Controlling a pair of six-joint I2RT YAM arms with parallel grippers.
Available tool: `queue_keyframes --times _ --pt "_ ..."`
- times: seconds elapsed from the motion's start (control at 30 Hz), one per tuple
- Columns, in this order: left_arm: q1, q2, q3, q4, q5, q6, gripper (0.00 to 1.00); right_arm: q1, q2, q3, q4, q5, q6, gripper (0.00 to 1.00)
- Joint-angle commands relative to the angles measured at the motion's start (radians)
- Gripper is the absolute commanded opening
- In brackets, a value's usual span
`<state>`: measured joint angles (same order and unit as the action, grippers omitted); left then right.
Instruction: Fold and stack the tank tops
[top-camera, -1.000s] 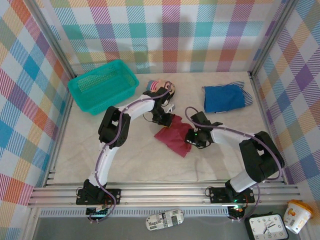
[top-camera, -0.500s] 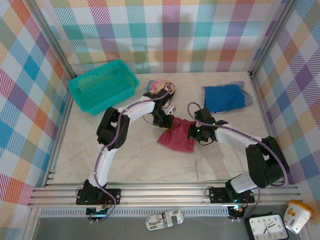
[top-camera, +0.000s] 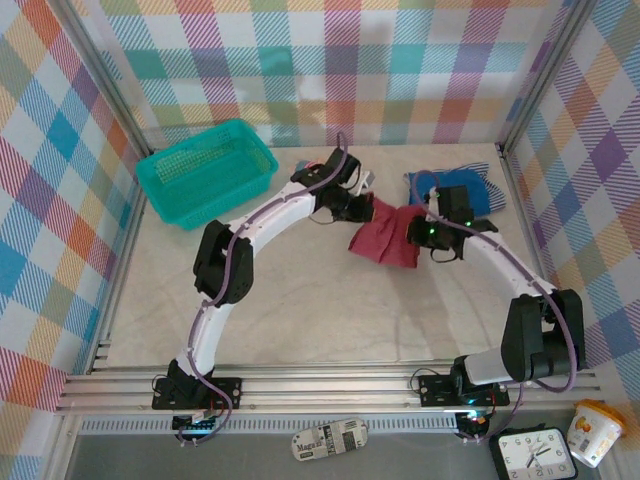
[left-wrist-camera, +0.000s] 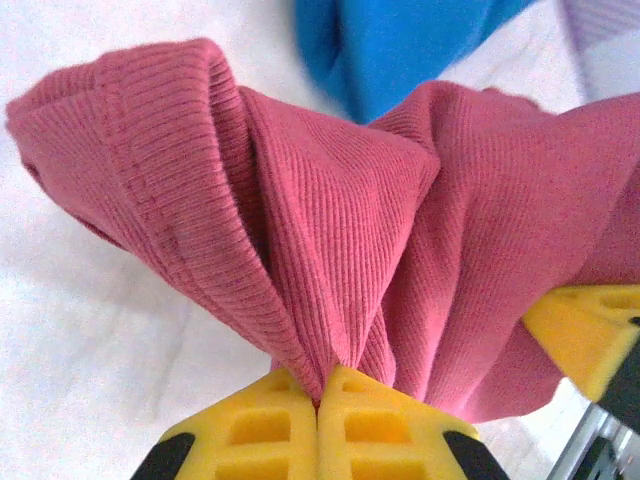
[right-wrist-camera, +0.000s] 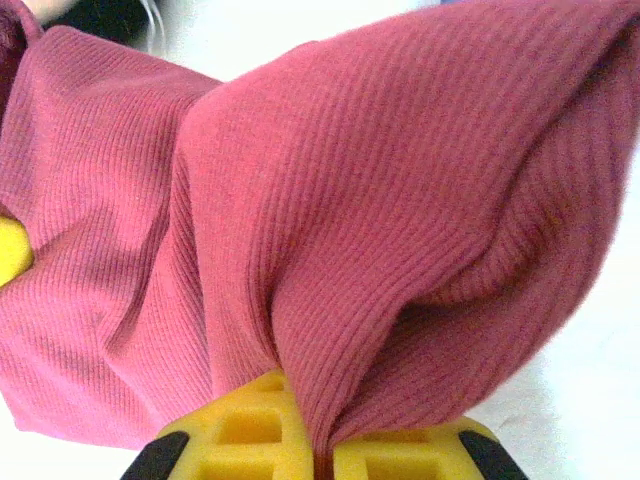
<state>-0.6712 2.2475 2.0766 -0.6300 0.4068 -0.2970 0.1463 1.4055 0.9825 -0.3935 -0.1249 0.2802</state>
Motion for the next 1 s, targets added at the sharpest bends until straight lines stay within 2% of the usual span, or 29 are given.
queue_keyframes --times 0.0,0.23,0.47,0.53,0.63,0.8,0.97 --pt "-0.014 0.092 0.138 0.046 0.004 -0.036 0.0 -0.051 0.021 0.105 -0.039 -0.036 -0.164 0.0" --pt "-0.033 0.273 0.434 0.083 -0.008 -0.064 0.0 -0.161 0.152 0.307 -0.068 -0.015 -0.33 0.0" --pt "-0.042 0.405 0.576 0.227 0.005 -0.125 0.0 -0.243 0.294 0.466 -0.095 0.03 -0.453 0.0" --pt "-0.052 0.45 0.632 0.228 0.015 -0.1 0.0 -0.265 0.314 0.489 -0.093 0.033 -0.467 0.0" --pt "-0.06 0.481 0.643 0.273 0.014 -0.062 0.0 -0.292 0.331 0.496 -0.07 0.024 -0.471 0.0" --pt "-0.065 0.52 0.644 0.44 0.035 -0.066 0.0 -0.308 0.355 0.517 -0.063 0.008 -0.478 0.0" --pt "-0.073 0.561 0.652 0.455 -0.001 -0.073 0.0 -0.332 0.428 0.572 -0.069 0.014 -0.491 0.0"
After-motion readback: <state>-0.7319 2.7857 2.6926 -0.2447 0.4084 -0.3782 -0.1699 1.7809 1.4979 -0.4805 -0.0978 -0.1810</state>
